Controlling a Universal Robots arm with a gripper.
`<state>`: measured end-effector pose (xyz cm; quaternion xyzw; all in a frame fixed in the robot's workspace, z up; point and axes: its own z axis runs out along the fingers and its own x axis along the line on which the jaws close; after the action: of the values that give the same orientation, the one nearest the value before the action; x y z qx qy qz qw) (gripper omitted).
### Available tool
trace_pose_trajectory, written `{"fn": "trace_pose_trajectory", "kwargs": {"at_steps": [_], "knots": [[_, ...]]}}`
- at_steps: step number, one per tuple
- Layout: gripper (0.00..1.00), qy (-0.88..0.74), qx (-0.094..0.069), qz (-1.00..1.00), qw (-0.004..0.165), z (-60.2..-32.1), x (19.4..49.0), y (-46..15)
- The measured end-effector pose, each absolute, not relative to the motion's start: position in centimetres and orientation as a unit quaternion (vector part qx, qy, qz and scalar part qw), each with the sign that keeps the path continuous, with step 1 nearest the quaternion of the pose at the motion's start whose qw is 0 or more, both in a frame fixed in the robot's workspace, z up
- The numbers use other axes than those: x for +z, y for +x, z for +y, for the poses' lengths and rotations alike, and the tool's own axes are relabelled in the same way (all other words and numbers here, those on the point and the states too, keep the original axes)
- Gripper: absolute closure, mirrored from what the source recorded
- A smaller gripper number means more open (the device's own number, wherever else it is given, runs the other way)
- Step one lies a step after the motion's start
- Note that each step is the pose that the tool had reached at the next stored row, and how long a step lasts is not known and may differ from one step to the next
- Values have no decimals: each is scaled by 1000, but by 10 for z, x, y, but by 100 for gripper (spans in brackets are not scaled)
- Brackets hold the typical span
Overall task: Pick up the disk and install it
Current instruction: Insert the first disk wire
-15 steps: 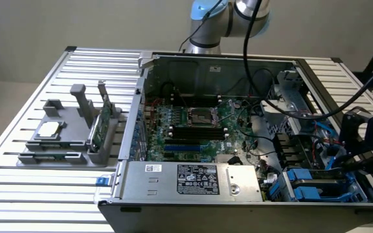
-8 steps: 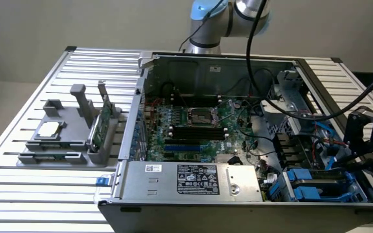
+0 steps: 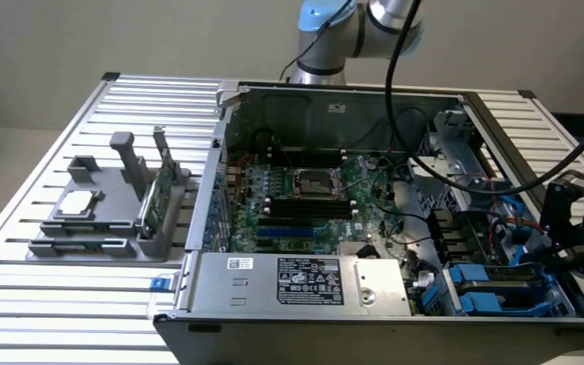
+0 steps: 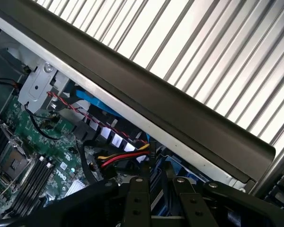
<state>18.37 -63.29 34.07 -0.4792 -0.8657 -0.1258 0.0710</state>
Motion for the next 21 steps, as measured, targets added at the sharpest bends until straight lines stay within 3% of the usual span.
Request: {"fn": "trace_pose_trajectory", "kwargs": {"at_steps": [13,21], "knots": [[75,-476,-141,-865,77,-633,336,182],[75,-470,-147,-868,70,-633,334,182]]}}
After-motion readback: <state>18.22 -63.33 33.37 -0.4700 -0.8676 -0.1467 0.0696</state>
